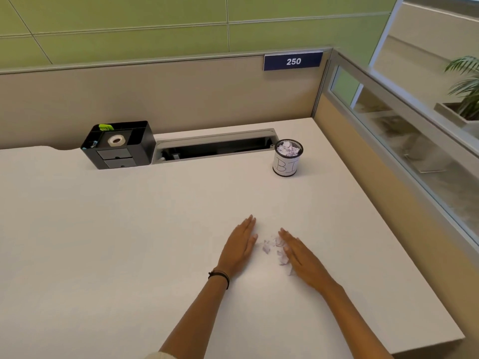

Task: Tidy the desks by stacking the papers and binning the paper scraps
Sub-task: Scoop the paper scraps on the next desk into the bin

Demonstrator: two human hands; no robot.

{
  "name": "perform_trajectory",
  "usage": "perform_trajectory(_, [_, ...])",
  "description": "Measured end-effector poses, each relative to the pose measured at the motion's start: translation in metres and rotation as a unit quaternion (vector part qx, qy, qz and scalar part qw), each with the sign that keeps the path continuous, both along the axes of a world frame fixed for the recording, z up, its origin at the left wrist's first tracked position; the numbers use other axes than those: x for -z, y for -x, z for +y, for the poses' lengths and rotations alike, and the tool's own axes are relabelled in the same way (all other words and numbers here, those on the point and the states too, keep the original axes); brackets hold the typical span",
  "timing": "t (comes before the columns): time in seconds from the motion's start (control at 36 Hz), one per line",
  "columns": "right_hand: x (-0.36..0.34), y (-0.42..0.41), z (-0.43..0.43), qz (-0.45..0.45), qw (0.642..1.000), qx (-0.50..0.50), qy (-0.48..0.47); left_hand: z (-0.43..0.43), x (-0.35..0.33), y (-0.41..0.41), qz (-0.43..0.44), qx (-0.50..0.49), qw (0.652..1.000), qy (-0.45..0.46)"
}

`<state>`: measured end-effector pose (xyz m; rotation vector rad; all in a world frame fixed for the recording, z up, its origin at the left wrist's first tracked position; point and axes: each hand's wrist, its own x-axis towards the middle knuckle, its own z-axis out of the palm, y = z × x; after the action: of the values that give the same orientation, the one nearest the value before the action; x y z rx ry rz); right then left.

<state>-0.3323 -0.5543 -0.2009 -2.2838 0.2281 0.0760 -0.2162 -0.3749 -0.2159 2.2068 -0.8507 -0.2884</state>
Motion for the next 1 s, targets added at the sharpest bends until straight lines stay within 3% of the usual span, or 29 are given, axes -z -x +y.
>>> perform_trajectory(0.17, [-0.006,0.025,0.000,-0.033,0.988,0.148,0.001,-0.021,-0.010,-0.032,0.036,-0.011,0.997,-0.073])
perform_trajectory(0.33, [0.008,0.050,0.011,0.025,0.992,0.114,0.037,-0.028,-0.009,-0.030,0.045,0.025,0.993,-0.103])
perform_trajectory(0.5, [0.018,0.042,0.034,0.014,0.984,0.097,0.150,-0.021,-0.008,0.010,0.109,-0.013,0.994,-0.003])
perform_trajectory(0.61, [0.026,0.026,0.045,0.010,0.980,0.096,0.172,-0.027,-0.008,0.044,0.161,-0.038,0.986,0.038])
perform_trajectory(0.81, [0.020,0.002,0.045,0.010,0.985,0.069,0.155,-0.027,-0.026,0.054,0.326,-0.057,0.932,0.147])
perform_trajectory(1.0, [-0.002,-0.008,0.044,-0.001,0.993,0.023,0.117,0.011,-0.019,0.021,0.251,-0.142,0.942,0.172])
